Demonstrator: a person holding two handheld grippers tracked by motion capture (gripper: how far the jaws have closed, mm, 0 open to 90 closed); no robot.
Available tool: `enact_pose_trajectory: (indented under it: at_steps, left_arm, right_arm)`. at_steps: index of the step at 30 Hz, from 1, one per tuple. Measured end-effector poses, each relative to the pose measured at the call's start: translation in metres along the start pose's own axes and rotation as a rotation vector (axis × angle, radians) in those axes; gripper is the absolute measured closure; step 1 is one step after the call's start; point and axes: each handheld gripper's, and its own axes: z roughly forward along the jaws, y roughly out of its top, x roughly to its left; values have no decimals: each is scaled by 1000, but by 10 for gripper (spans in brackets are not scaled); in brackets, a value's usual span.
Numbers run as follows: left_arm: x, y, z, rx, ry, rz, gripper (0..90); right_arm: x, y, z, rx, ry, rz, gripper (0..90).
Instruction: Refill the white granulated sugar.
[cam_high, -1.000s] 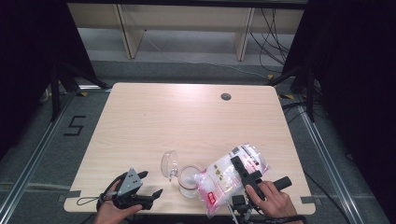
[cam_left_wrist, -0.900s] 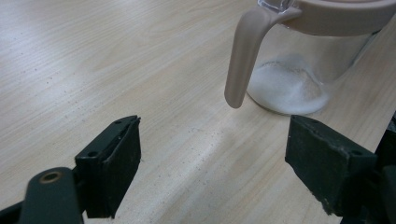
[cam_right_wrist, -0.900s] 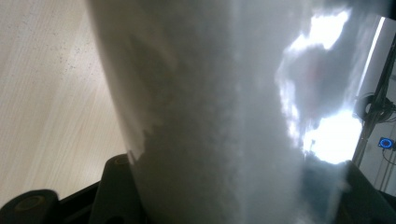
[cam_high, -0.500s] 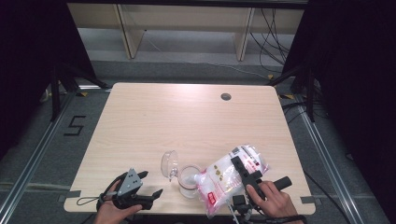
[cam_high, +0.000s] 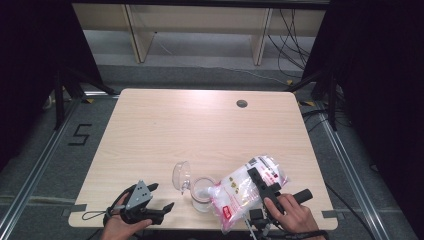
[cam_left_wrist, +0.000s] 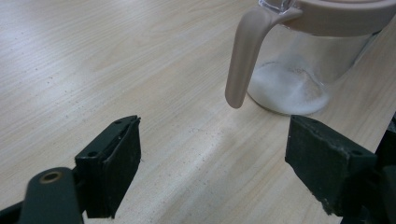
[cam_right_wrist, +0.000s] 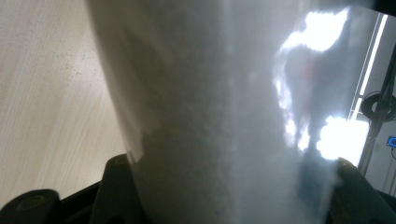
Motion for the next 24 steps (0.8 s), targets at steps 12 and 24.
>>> enact_pose_trajectory:
  at_steps: [12, 24]
  left_arm:
    - [0, 0, 0, 6, -5, 0, 182]
    - [0, 0, 0, -3, -2, -11, 182]
  right_arm:
    - [-1, -1, -1, 4, 2, -4, 496]
    - [0, -2, -1, 12, 18, 15, 497]
